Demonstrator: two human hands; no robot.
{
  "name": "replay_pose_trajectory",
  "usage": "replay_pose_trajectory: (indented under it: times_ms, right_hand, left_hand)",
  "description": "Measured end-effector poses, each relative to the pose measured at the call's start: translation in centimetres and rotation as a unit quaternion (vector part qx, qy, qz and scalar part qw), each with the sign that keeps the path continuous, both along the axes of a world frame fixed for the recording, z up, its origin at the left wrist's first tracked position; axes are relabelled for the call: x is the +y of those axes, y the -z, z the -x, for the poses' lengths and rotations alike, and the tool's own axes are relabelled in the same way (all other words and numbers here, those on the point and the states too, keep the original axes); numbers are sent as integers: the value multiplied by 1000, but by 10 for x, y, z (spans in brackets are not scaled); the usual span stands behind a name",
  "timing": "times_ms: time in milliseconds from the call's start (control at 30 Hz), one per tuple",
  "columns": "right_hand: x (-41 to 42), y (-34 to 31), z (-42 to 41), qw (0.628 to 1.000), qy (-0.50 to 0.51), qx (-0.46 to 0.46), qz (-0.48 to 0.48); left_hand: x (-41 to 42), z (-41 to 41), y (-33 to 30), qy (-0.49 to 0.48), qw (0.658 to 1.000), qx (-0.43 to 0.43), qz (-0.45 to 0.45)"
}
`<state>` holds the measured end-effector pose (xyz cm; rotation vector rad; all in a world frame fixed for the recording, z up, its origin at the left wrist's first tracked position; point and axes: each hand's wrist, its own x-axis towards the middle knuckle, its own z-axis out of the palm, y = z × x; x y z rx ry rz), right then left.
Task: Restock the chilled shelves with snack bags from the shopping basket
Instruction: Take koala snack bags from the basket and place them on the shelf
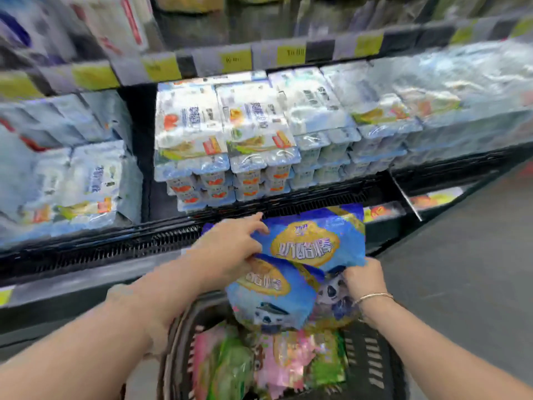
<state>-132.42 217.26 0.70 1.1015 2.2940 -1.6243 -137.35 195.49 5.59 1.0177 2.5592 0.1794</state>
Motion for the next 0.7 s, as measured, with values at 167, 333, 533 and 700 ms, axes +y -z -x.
replay_pose_trajectory:
  times_ms: [167,333,533,700]
  right_hand:
    - [-2,-67,40,994,-1,92,63]
    - [-31,-146,76,973,-84,189,106]
    - [-74,-223,92,901,-130,186,370]
    - [-98,-262,95,855,-334,218,332]
  left_hand:
    - [-20,35,-105,-52,989,80,-110]
    - [-40,60,-193,-128,969,143,-156]
    - [-70,77,-269,-285,932,146,-168]
    - [-75,85,-296,-345,908,165,-169]
